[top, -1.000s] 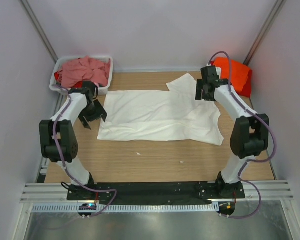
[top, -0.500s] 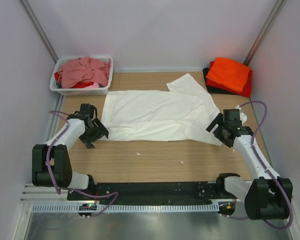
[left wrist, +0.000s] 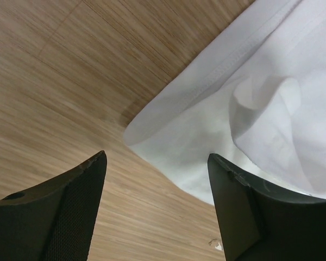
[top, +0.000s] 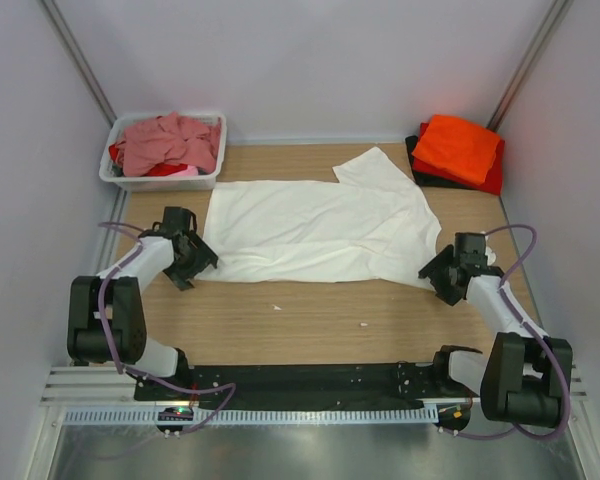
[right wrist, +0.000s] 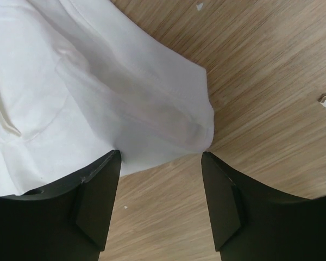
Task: Fold and stack the t-shirts
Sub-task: Fold the tshirt
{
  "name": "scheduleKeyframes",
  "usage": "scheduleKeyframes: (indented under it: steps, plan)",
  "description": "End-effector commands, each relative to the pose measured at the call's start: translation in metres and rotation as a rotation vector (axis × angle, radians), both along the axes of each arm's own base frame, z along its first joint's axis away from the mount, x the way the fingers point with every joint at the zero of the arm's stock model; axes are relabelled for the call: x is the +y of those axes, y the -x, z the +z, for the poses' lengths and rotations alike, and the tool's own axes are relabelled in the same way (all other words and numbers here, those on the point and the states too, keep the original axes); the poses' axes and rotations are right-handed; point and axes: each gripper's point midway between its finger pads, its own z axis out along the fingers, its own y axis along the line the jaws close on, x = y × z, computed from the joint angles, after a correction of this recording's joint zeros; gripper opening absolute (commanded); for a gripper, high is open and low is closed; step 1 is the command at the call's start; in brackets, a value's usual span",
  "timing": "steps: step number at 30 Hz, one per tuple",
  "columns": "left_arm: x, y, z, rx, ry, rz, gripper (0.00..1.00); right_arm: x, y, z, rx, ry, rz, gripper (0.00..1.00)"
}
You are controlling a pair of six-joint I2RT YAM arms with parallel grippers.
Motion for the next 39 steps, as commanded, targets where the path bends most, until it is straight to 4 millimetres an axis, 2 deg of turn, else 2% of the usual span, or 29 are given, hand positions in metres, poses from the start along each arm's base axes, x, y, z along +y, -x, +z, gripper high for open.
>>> scheduleKeyframes:
  steps: [1, 5, 8, 9, 11, 12, 14, 15, 16, 17, 22, 28, 32, 39]
  plan:
    - [0.006, -0.009, -0.004, -0.054, -0.017, 0.048, 0.75, -0.002, -0.015, 0.008, -0.087, -0.001, -0.011, 0.66]
    - [0.005, -0.008, -0.013, -0.042, -0.012, 0.054, 0.72, -0.014, -0.017, 0.001, -0.081, 0.048, -0.033, 0.55]
    - [0.003, -0.011, -0.018, -0.039, -0.001, 0.058, 0.64, -0.017, -0.024, -0.001, -0.090, 0.056, -0.018, 0.40]
    - [0.004, -0.013, -0.019, -0.041, -0.002, 0.060, 0.58, -0.019, -0.027, 0.001, -0.099, 0.059, -0.017, 0.33]
    - [0.003, -0.016, -0.021, -0.043, 0.001, 0.064, 0.49, -0.019, -0.031, 0.003, -0.110, 0.064, -0.005, 0.28]
    - [0.003, -0.017, -0.021, -0.046, -0.001, 0.063, 0.36, -0.022, -0.035, 0.007, -0.119, 0.076, 0.007, 0.21]
    - [0.003, -0.022, -0.017, -0.062, -0.002, 0.056, 0.23, -0.023, -0.037, 0.012, -0.122, 0.088, 0.020, 0.14]
    - [0.003, -0.024, -0.014, -0.074, -0.003, 0.053, 0.07, -0.025, -0.040, 0.018, -0.131, 0.104, 0.025, 0.07]
    - [0.004, -0.027, -0.010, -0.087, -0.006, 0.055, 0.00, -0.027, -0.040, 0.021, -0.131, 0.115, 0.023, 0.04]
    - [0.005, -0.028, -0.003, -0.106, -0.010, 0.052, 0.00, -0.031, -0.039, 0.027, -0.132, 0.131, 0.013, 0.01]
    - [0.017, -0.018, 0.026, -0.116, -0.069, 0.079, 0.00, -0.058, -0.028, 0.047, -0.106, 0.260, -0.058, 0.01]
    - [0.026, 0.003, 0.059, -0.137, -0.118, 0.082, 0.00, -0.065, -0.016, 0.059, -0.110, 0.279, -0.147, 0.01]
    - [0.028, 0.021, 0.062, -0.129, -0.125, 0.084, 0.00, -0.064, -0.007, 0.056, -0.106, 0.260, -0.192, 0.01]
    - [0.025, 0.056, 0.052, -0.092, -0.101, 0.104, 0.00, -0.064, 0.005, 0.046, -0.089, 0.245, -0.252, 0.01]
